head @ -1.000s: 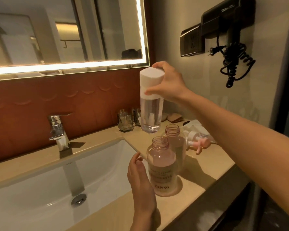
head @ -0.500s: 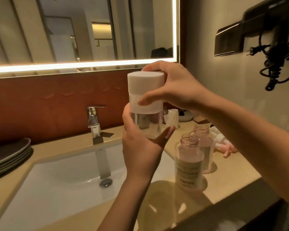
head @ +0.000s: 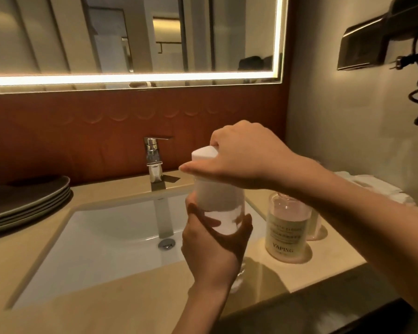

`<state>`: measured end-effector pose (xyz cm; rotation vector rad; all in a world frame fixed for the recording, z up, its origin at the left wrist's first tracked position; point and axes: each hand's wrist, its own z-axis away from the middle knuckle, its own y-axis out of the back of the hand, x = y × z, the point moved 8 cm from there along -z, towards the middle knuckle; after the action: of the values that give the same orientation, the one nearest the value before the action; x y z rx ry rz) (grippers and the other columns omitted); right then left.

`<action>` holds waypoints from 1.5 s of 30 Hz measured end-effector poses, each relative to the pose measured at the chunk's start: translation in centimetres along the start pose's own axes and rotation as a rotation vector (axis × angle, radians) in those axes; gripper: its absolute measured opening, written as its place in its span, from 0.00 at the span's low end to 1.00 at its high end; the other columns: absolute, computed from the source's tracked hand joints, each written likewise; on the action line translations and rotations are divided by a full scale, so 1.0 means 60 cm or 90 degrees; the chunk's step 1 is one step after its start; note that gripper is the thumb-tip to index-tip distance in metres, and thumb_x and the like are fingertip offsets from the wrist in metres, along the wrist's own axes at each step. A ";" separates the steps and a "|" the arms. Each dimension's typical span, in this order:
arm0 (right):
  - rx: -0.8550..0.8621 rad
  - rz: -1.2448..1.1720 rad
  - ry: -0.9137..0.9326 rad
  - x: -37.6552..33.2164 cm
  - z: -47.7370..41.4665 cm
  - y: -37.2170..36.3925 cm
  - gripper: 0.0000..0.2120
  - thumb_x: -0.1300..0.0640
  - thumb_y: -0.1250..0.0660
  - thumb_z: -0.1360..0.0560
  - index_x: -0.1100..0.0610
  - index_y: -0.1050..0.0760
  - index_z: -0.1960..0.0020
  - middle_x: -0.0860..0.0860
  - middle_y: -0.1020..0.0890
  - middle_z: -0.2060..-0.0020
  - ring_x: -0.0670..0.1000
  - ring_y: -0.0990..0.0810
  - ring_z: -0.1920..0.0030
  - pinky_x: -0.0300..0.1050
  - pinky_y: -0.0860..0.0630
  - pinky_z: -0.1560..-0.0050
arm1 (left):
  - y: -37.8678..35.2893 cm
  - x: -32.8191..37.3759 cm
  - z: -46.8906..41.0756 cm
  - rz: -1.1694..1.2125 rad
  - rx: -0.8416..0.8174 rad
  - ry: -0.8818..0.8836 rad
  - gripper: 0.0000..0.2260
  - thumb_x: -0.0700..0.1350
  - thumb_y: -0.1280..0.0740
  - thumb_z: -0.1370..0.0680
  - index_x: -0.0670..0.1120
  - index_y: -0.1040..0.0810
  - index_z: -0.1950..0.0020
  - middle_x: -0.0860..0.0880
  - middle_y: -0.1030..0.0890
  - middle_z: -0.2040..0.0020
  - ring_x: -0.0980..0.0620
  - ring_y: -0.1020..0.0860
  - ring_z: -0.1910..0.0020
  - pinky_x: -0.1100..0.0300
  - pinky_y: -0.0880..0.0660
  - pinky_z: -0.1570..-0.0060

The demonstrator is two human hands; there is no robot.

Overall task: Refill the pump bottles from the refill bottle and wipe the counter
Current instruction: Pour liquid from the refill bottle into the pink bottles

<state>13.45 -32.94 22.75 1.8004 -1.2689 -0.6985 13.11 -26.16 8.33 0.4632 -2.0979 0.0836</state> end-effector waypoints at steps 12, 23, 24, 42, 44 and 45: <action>-0.239 -0.270 0.102 -0.010 0.011 0.008 0.30 0.36 0.38 0.36 0.49 0.27 0.39 0.41 0.23 0.48 0.41 0.25 0.49 0.31 0.25 0.57 | -0.002 0.023 0.000 0.192 -0.219 0.021 0.31 0.38 0.22 0.39 0.57 0.31 0.43 0.56 0.20 0.52 0.61 0.21 0.52 0.68 0.22 0.61; -0.118 0.158 0.019 -0.020 0.005 0.015 0.30 0.28 0.49 0.29 0.55 0.33 0.65 0.48 0.28 0.68 0.46 0.29 0.68 0.38 0.36 0.72 | 0.016 0.015 -0.002 0.006 -0.096 -0.021 0.32 0.45 0.21 0.36 0.59 0.38 0.41 0.56 0.26 0.48 0.56 0.25 0.51 0.65 0.26 0.57; -0.145 0.128 0.037 -0.020 0.005 0.011 0.27 0.30 0.46 0.28 0.55 0.31 0.61 0.47 0.27 0.66 0.45 0.29 0.67 0.37 0.35 0.71 | 0.015 0.010 -0.003 0.032 -0.125 -0.004 0.31 0.44 0.21 0.36 0.59 0.36 0.42 0.56 0.25 0.47 0.54 0.23 0.50 0.62 0.23 0.55; -0.310 0.063 0.015 -0.002 0.011 -0.004 0.29 0.28 0.51 0.29 0.53 0.32 0.63 0.49 0.28 0.65 0.46 0.28 0.64 0.37 0.31 0.68 | 0.016 0.010 0.008 -0.032 -0.175 -0.025 0.32 0.45 0.21 0.37 0.64 0.37 0.46 0.63 0.28 0.52 0.59 0.26 0.52 0.73 0.35 0.64; -0.327 0.035 0.040 -0.002 0.015 -0.008 0.28 0.31 0.47 0.28 0.55 0.27 0.52 0.49 0.25 0.59 0.46 0.25 0.61 0.36 0.29 0.68 | 0.018 0.007 0.008 -0.035 -0.177 -0.024 0.33 0.45 0.20 0.37 0.62 0.38 0.44 0.62 0.27 0.51 0.57 0.26 0.53 0.74 0.34 0.65; -0.348 0.006 0.061 -0.002 0.020 -0.010 0.26 0.33 0.45 0.27 0.53 0.28 0.45 0.48 0.24 0.56 0.45 0.25 0.58 0.35 0.28 0.66 | 0.019 0.005 0.008 -0.038 -0.177 -0.022 0.33 0.45 0.20 0.37 0.61 0.37 0.43 0.61 0.27 0.51 0.56 0.25 0.52 0.73 0.33 0.66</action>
<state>12.77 -33.09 21.60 1.3582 -0.9083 -0.8456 12.15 -25.30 8.44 0.3592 -2.0866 -0.2499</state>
